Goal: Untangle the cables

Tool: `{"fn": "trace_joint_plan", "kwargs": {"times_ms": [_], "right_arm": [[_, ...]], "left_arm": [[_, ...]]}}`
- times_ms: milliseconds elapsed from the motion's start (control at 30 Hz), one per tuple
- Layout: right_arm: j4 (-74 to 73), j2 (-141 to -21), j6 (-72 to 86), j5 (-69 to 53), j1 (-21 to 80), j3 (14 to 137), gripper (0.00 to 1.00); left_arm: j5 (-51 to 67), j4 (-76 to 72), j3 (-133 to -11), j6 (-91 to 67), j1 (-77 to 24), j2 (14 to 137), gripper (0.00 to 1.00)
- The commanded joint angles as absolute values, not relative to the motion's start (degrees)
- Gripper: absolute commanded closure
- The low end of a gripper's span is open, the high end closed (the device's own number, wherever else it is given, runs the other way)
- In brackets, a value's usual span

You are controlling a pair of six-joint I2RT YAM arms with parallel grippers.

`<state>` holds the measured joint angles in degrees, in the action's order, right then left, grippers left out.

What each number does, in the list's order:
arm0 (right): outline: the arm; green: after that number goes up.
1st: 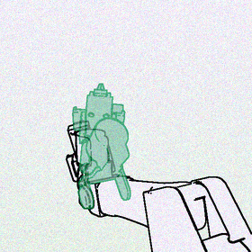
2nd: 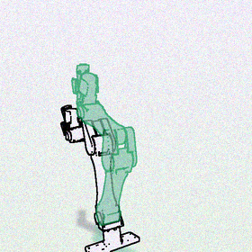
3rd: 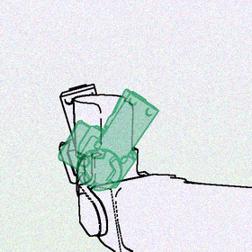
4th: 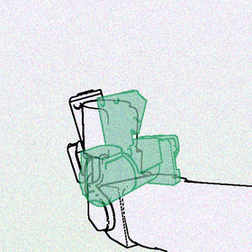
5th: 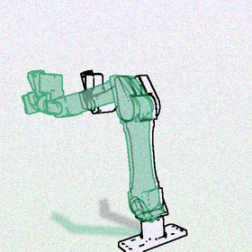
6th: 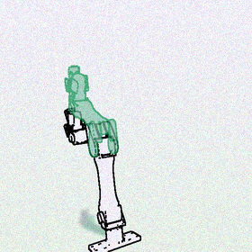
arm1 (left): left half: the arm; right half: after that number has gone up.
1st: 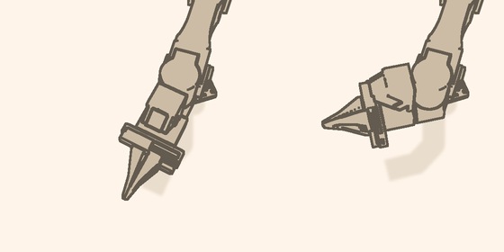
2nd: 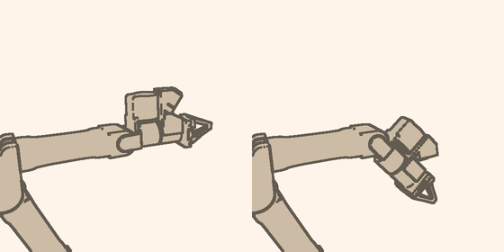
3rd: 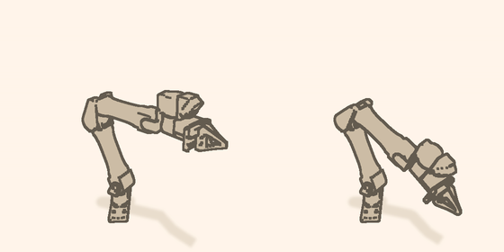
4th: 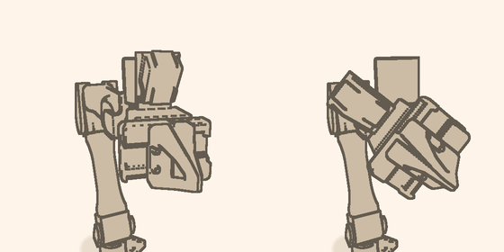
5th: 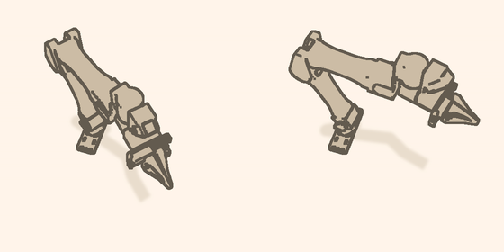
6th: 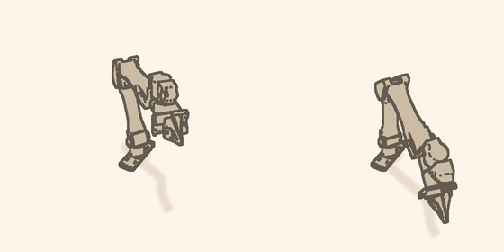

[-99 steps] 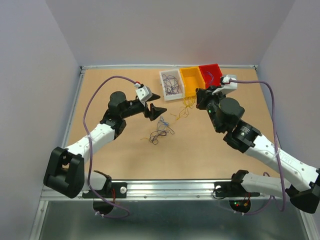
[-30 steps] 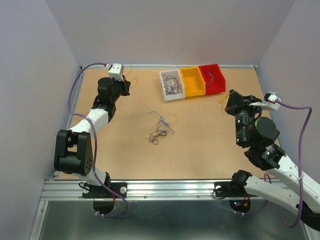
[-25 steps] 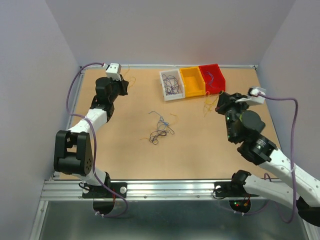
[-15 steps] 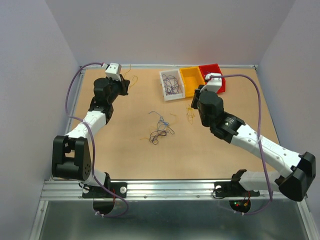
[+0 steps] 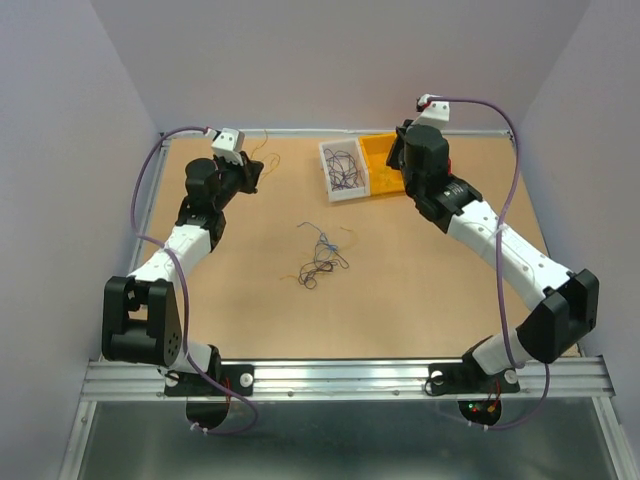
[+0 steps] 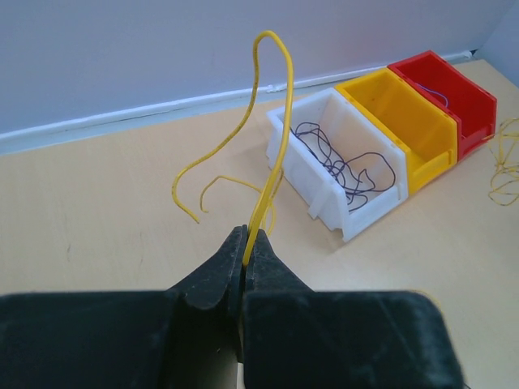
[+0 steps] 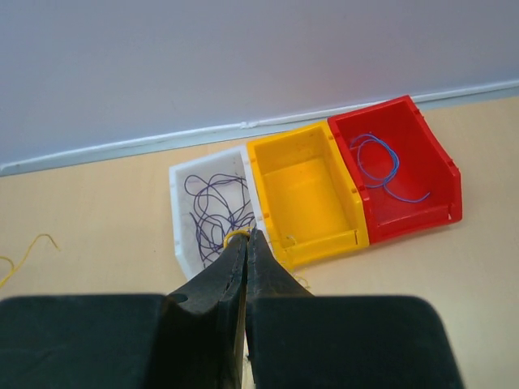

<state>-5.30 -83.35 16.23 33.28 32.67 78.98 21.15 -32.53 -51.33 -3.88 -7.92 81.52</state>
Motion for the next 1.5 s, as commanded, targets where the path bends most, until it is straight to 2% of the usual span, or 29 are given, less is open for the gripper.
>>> {"fn": "trace_joint_plan", "kwargs": {"times_ms": [0,167,300,433,467,500,533,600,633,700,933,1167,1467], "right_arm": [[-4.48,-85.6,15.91,27.44,30.94,84.81,0.99],[-6.42,-81.92,16.87,16.81,30.94,78.68,0.99],[-7.38,-74.46,16.79,2.69,30.94,67.8,0.99],[-7.47,-71.72,16.61,-10.7,31.29,59.25,0.97],[-7.47,-71.54,16.26,-11.42,32.16,57.67,0.93],[-7.47,-71.28,16.0,-11.51,32.6,56.53,0.86],[-7.47,-71.02,15.56,-11.51,32.87,54.51,0.67],[-7.03,-70.32,14.33,-10.91,33.05,53.35,0.41],[-6.07,-70.05,14.24,-10.2,33.05,52.83,0.17],[-4.32,-69.44,14.59,-9.58,33.05,52.82,0.02],[3.15,-71.01,18.82,-13.43,33.13,57.04,0.0],[4.48,-71.9,5.9,-11.87,33.22,60.64,0.0],[6.58,-73.48,-11.85,-12.57,33.22,60.57,0.0]], "left_arm": [[24.78,-36.21,-50.98,-3.08,-8.35,78.75,1.0],[28.03,-36.21,-51.06,-2.2,-8.96,78.49,1.0],[30.76,-36.21,-50.98,-1.76,-9.67,78.31,1.0],[34.62,-35.69,-51.24,-0.79,-11.07,78.05,1.0],[35.76,-35.34,-51.24,-0.27,-12.03,77.87,1.0],[36.21,-35.07,-51.24,-0.35,-12.56,77.78,1.0],[36.56,-34.63,-51.41,1.13,-13.18,77.44,1.0],[37.0,-32.54,-51.85,2.97,-15.54,77.26,1.0],[37.09,-31.56,-52.2,3.68,-16.43,76.99,1.0],[38.32,-29.36,-52.73,6.92,-19.49,76.73,1.0],[32.08,-27.43,-51.67,12.04,-25.84,75.23,1.0],[31.9,-16.54,-59.75,14.85,-27.33,81.55,1.0],[33.66,5.68,-70.57,24.34,-29.97,87.45,1.0]]}}
